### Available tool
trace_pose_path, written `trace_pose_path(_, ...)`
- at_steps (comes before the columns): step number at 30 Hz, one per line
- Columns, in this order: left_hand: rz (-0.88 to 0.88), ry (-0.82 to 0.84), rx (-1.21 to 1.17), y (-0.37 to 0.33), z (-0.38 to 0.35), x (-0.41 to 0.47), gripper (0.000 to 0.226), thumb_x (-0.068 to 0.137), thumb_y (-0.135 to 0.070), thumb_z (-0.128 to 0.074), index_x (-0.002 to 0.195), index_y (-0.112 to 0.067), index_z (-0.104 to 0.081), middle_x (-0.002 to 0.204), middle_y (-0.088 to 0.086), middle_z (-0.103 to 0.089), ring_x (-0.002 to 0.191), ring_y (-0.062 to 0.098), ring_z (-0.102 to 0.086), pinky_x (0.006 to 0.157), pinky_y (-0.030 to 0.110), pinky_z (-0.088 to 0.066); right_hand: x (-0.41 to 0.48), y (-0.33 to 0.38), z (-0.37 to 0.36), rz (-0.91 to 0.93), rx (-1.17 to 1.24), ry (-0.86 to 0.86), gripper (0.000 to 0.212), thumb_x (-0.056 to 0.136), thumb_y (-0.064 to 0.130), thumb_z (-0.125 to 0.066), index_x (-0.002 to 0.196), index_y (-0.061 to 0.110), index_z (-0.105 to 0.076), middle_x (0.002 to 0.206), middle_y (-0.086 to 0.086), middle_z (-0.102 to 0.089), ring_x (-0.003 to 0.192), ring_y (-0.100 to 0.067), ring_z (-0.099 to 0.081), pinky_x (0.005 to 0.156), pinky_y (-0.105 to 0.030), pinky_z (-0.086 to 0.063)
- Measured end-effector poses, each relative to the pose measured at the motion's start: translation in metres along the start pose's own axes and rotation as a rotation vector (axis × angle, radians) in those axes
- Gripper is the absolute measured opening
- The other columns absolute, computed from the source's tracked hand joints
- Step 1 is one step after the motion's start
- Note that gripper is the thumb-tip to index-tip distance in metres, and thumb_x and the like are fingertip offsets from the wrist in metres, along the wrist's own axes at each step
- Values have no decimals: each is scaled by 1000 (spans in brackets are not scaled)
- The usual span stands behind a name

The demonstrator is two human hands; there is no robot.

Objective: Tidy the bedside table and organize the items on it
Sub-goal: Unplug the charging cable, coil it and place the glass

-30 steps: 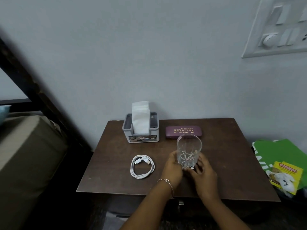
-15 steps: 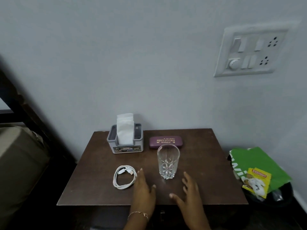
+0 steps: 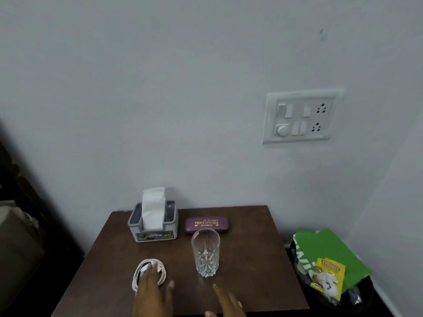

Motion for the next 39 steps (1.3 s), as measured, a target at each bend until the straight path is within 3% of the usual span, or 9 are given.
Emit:
trace_pose_path(1,127,-6,-37,6,7,6,77,59,-42,-56,129,-11,-49,132,23,-52,126,40,-46,95,55,-41,6,4,-13,-74,66,145,57,70,72,-22,96,82,27,131,13,-51,121,8,-46,97,-5,-30)
trace_pose_path(2,252,11,-60,13,14,13,70,67,-33,-65,128,0,-50,131,28,-50,125,43,-44,102,50,-35,5,15,-22,-67,157,102,118,63,68,-32,133,-11,23,136,7,-50,120,-2,-52,97,-10,-34)
trace_pose_path(3,370,11,-31,24,19,20,63,76,-21,-68,129,4,-47,133,31,-47,127,43,-40,106,47,-30,11,15,-34,-183,186,166,82,60,63,-41,137,34,-32,137,0,-51,118,-8,-55,98,-14,-39)
trace_pose_path(12,601,204,-64,91,21,55,49,73,-35,-61,111,-4,-66,103,24,-68,96,37,-65,88,45,-51,59,68,-111,-464,402,217,47,89,16,-57,134,9,-46,132,-8,-51,118,-17,-54,101,-20,-37)
trace_pose_path(18,693,268,-314,94,9,37,20,83,11,-57,101,12,-63,72,12,-64,61,22,-56,39,15,-49,66,68,-114,-529,333,206,35,87,18,-58,121,12,-59,120,-6,-61,115,-20,-55,99,-24,-38)
trace_pose_path(25,651,554,-400,55,17,-12,13,72,-1,-71,85,0,-72,64,15,-71,56,15,-65,52,24,-53,30,26,-69,-621,543,145,24,76,3,-68,93,18,-73,68,15,-61,79,-10,-63,66,-9,-44)
trace_pose_path(29,631,809,-427,11,2,-31,28,53,-18,-68,79,-11,-75,69,13,-73,60,15,-64,58,25,-50,8,-21,-26,-682,565,72,36,71,-5,-73,74,31,-72,56,15,-65,56,-1,-60,66,-25,-51)
trace_pose_path(34,528,917,-515,-48,-63,-47,32,73,0,-63,85,-30,-63,61,-16,-70,50,-2,-56,46,17,-46,14,-71,25,-675,504,-87,26,74,-4,-71,97,8,-74,73,2,-71,73,-17,-66,82,-41,-54)
trace_pose_path(39,529,699,-574,-76,-122,-44,44,73,5,-53,77,-37,-66,72,-10,-74,58,7,-58,49,17,-42,46,-84,50,-573,349,-207,24,79,4,-69,101,11,-72,94,-5,-73,78,-11,-64,77,-24,-44)
Point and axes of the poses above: each hand's wrist, its own x-axis towards the middle knuckle, its own z-axis out of the back of the hand, y = z × x, the point moved 2 cm from there along x, towards the middle knuckle
